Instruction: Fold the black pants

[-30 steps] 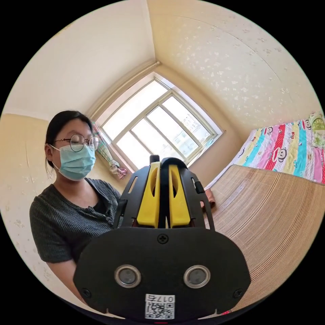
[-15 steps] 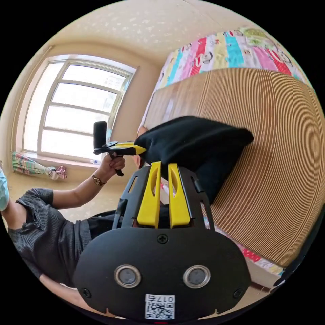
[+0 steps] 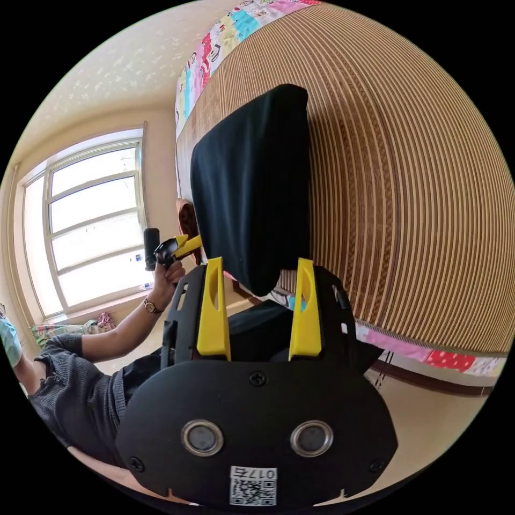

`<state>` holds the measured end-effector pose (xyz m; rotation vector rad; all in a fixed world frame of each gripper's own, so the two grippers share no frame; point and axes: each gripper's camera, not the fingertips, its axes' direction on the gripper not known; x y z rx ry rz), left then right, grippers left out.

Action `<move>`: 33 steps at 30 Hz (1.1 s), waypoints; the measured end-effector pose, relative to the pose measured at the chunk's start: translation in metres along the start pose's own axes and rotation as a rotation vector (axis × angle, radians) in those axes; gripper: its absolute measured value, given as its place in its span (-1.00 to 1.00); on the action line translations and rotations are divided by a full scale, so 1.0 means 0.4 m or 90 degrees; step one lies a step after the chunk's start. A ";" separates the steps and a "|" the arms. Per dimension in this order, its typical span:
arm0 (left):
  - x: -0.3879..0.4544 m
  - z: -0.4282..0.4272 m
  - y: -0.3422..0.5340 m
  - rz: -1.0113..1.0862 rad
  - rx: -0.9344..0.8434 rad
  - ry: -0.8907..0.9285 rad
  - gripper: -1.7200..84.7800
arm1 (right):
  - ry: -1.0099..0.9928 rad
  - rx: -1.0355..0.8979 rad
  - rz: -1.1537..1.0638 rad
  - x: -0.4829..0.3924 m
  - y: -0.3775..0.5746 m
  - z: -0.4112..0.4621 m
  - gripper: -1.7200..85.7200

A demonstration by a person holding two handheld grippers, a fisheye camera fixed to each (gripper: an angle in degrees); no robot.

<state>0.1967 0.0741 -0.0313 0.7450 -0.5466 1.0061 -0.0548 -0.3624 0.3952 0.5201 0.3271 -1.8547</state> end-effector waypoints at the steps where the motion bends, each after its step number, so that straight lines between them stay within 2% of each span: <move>1: -0.005 0.001 -0.046 0.002 0.006 0.005 -0.50 | -0.008 -0.002 0.002 0.022 -0.047 0.001 -0.49; 6: -0.029 0.046 -0.176 -0.014 -0.030 -0.007 -0.47 | -0.083 -0.025 0.030 0.123 -0.174 0.039 -0.40; 8: -0.010 0.073 -0.194 0.001 -0.064 -0.026 -0.46 | -0.095 -0.045 0.037 0.155 -0.192 0.057 -0.41; 11: 0.004 0.074 -0.181 0.001 -0.048 -0.046 -0.47 | -0.158 -0.058 0.030 0.194 -0.187 0.080 -0.45; 16: -0.017 0.070 -0.134 -0.038 -0.003 0.005 -0.55 | -0.211 -0.058 0.066 0.252 -0.110 0.064 -0.60; 20: -0.003 0.068 -0.084 -0.065 -0.042 0.052 -0.66 | -0.235 -0.071 0.062 0.284 -0.029 0.022 -0.67; 28: 0.182 0.045 0.081 -0.038 -0.081 0.008 -0.73 | -0.315 -0.126 0.035 0.356 0.181 -0.118 -0.73; 33: 0.292 0.065 0.166 -0.033 -0.089 -0.014 -0.73 | -0.291 -0.186 -0.014 0.404 0.227 -0.200 -0.74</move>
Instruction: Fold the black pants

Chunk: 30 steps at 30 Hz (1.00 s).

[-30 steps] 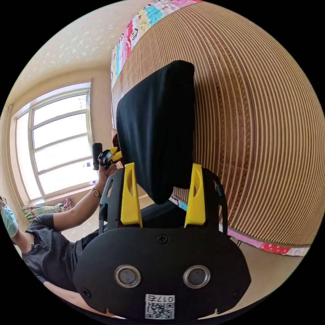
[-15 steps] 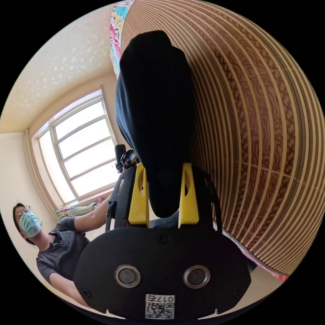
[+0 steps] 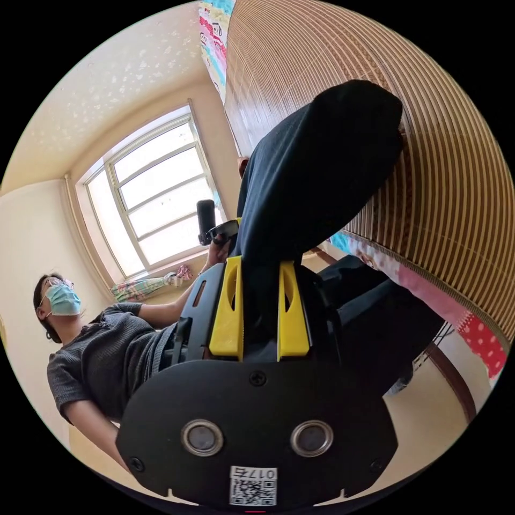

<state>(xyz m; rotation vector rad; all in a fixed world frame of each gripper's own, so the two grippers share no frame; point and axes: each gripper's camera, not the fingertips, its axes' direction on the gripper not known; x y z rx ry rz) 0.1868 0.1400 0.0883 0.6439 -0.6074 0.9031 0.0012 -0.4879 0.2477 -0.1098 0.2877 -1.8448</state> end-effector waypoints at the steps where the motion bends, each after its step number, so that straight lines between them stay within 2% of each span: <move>1: 0.022 0.008 0.018 -0.003 0.009 0.000 -0.73 | 0.003 -0.008 -0.004 0.001 0.009 -0.021 -0.74; 8: 0.147 -0.050 0.097 0.000 0.107 0.017 -0.74 | 0.029 -0.030 -0.052 -0.042 0.019 -0.072 -0.75; 14: 0.175 -0.223 0.164 0.056 0.137 -0.006 -0.73 | 0.055 -0.014 -0.104 -0.103 0.013 0.067 -0.74; 21: 0.051 -0.499 0.301 0.090 0.168 0.026 -0.73 | 0.057 0.042 -0.139 -0.131 0.013 0.437 -0.74; 26: -0.052 -0.760 0.441 0.122 0.169 -0.018 -0.74 | 0.018 0.059 -0.153 -0.107 -0.012 0.737 -0.74; 30: -0.123 -0.902 0.537 0.107 0.185 -0.038 -0.74 | 0.005 0.027 -0.148 -0.092 -0.054 0.955 -0.74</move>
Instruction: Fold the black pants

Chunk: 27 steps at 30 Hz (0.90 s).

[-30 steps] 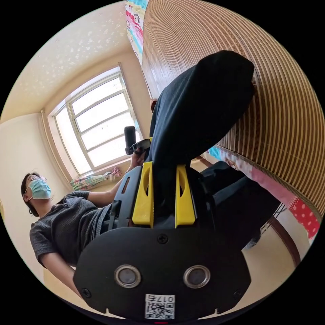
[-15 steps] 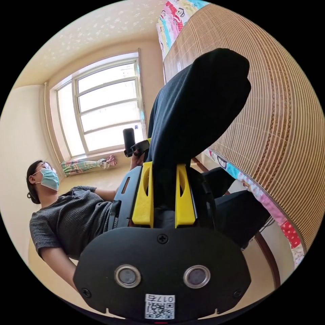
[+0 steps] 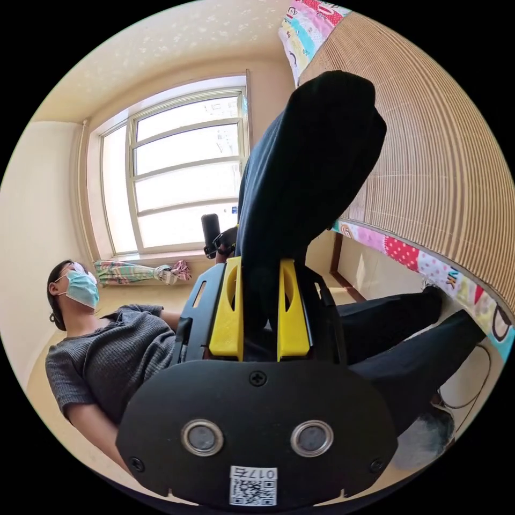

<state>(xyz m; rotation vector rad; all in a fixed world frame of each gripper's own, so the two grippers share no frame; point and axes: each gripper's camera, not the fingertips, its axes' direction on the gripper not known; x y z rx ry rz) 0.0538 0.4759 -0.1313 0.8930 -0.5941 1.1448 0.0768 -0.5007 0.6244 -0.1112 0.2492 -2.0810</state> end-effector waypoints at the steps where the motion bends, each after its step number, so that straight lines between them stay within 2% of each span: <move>1: -0.023 -0.042 0.020 -0.012 -0.001 0.005 -0.74 | 0.008 -0.023 -0.004 -0.001 -0.009 0.053 -0.74; 10: -0.099 -0.252 0.146 -0.094 0.077 0.011 -0.74 | 0.001 -0.130 -0.043 0.051 -0.123 0.349 -0.74; 17: -0.170 -0.450 0.092 -0.056 0.097 -0.030 -0.74 | 0.024 -0.113 -0.091 0.044 -0.273 0.627 -0.74; 23: -0.339 -0.603 -0.079 0.018 0.075 -0.039 -0.72 | 0.076 -0.009 -0.116 0.109 -0.466 0.891 -0.72; 26: -0.516 -0.578 -0.183 -0.024 0.046 -0.023 -0.68 | 0.183 0.079 -0.022 0.263 -0.538 1.002 -0.72; 27: -0.561 -0.561 -0.201 -0.053 0.035 -0.021 -0.67 | 0.229 0.112 0.073 0.339 -0.543 1.038 -0.76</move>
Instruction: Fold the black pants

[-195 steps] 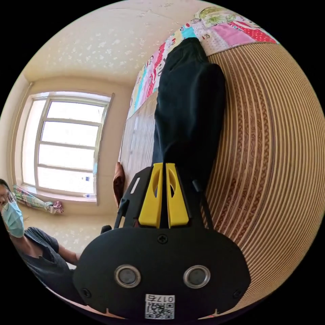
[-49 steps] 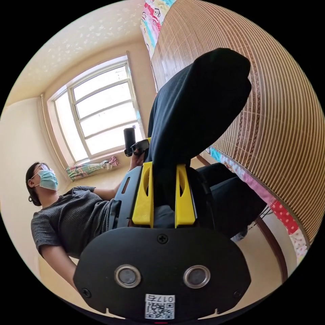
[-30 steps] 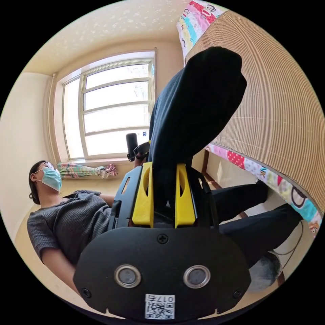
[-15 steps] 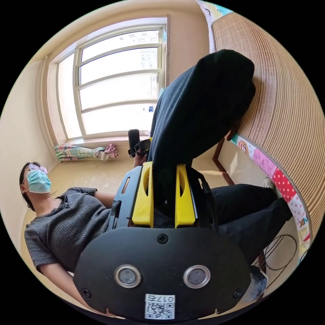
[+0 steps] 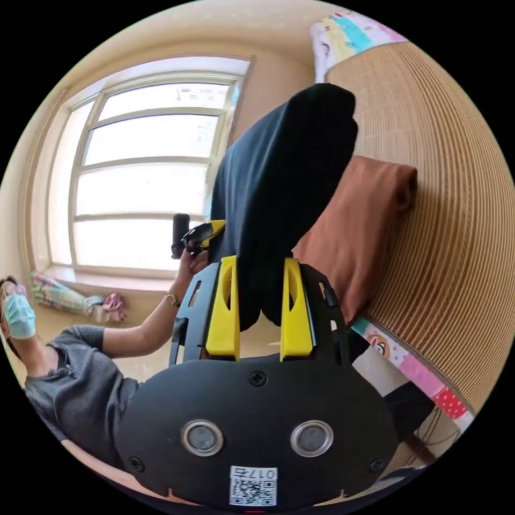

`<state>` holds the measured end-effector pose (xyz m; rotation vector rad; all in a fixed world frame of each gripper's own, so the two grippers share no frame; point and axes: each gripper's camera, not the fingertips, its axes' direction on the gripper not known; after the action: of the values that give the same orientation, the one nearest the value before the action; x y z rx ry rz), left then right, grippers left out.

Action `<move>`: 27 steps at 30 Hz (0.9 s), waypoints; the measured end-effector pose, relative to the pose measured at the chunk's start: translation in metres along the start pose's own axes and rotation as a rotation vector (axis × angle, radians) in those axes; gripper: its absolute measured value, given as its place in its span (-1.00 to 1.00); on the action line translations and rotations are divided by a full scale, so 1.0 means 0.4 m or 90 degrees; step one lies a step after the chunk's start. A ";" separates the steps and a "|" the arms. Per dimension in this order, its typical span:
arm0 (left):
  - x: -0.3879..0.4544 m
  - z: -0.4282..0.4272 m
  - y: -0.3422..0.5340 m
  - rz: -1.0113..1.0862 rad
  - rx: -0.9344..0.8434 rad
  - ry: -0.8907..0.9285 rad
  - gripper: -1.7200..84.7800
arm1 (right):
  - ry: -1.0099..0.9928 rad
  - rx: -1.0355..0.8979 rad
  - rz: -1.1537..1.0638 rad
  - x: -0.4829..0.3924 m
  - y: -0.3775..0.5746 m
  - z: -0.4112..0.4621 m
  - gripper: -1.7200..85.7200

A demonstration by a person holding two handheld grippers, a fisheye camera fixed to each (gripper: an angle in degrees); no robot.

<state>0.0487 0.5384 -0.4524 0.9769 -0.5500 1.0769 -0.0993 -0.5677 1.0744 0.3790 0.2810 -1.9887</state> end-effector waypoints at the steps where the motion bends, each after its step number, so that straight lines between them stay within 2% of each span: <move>1: -0.079 0.051 -0.034 -0.048 -0.038 -0.007 -0.66 | 0.007 0.014 0.088 0.044 0.015 0.049 -0.81; 3: -0.169 0.148 -0.061 -0.074 -0.130 -0.046 -0.67 | -0.073 0.045 0.172 0.059 0.068 0.101 -0.90; 4: -0.214 0.215 -0.059 -0.089 -0.209 -0.109 -0.68 | -0.137 0.068 0.163 0.031 0.111 0.120 -0.91; 5: -0.229 0.253 -0.048 -0.075 -0.236 -0.130 -0.69 | -0.159 0.074 0.150 0.011 0.133 0.126 -0.92; 8: -0.219 0.250 -0.011 -0.064 -0.194 -0.144 -0.70 | -0.178 0.083 0.102 -0.087 0.261 0.123 -0.94; 11: -0.188 0.198 0.056 -0.058 -0.117 -0.184 -0.72 | -0.066 0.148 0.133 -0.152 0.425 0.056 -0.95; 15: -0.146 0.143 0.151 -0.033 -0.066 -0.207 -0.77 | 0.161 0.343 0.228 -0.276 0.697 -0.058 -0.95; 18: -0.066 0.160 0.214 0.094 -0.080 -0.208 -0.87 | 0.288 0.496 0.240 -0.422 0.879 -0.089 -0.95; 20: 0.033 0.239 0.258 0.235 -0.164 -0.194 -0.96 | 0.363 0.558 0.252 -0.501 0.968 -0.087 -0.95; 23: 0.181 0.355 0.327 0.376 -0.221 -0.176 -0.98 | 0.461 0.655 0.310 -0.601 1.113 -0.079 -0.95; 27: 0.382 0.480 0.424 0.508 -0.196 -0.079 -0.98 | 0.592 0.778 0.373 -0.701 1.315 -0.081 -0.95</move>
<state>-0.0297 0.4676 -0.1734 0.5468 -1.2297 1.5735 0.4939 -0.5488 1.1368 1.9056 -0.4913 -1.0623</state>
